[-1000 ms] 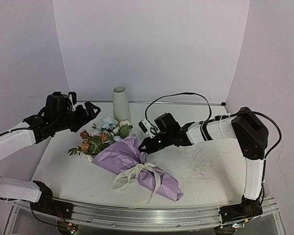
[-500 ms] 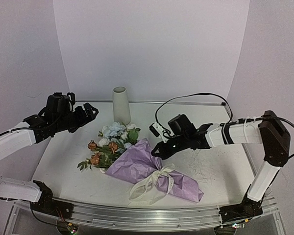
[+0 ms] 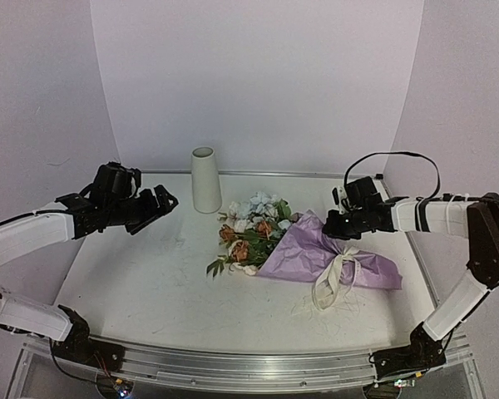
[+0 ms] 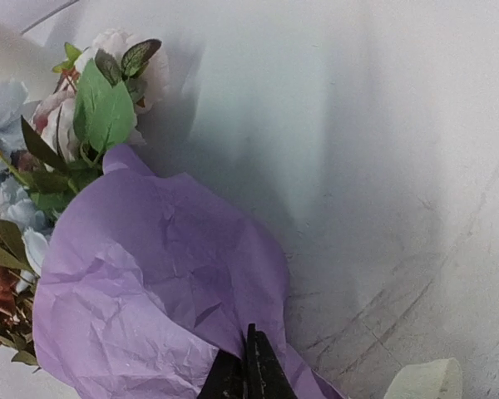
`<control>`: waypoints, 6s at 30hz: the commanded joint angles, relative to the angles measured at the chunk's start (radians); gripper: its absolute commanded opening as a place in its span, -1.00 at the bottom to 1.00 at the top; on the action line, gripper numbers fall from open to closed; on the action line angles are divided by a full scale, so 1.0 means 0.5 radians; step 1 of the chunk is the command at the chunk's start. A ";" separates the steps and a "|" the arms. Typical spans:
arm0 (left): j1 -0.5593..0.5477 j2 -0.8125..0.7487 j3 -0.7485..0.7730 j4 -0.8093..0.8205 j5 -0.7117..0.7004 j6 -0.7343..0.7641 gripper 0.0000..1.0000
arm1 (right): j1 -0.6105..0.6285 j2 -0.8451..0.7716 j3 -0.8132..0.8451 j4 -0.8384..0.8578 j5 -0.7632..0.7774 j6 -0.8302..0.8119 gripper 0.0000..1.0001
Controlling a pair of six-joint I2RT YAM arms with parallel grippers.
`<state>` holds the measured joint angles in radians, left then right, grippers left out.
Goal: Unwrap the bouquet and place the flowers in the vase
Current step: Move the fake flower to the center of the board, then adjust the fake flower at the center of the board, then untie the ribbon from the wrapping paper.
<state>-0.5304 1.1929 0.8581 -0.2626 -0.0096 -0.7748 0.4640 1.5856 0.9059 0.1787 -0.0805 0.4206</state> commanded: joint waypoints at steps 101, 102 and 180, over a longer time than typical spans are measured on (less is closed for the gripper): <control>-0.826 1.090 0.667 0.283 -0.073 0.683 -0.08 | 0.341 -0.688 -0.399 -0.289 -0.212 0.252 -0.10; -0.845 1.078 0.657 0.285 -0.071 0.698 -0.08 | 0.369 -0.698 -0.403 -0.283 -0.216 0.292 -0.09; -1.148 1.957 1.199 -0.195 -0.273 1.020 0.06 | 0.861 -0.310 -0.142 -0.515 0.125 0.637 -0.79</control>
<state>-1.1007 2.1187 1.3927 -0.2549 -0.1081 -0.2831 0.8890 1.4448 0.8093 -0.0307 -0.0416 0.7546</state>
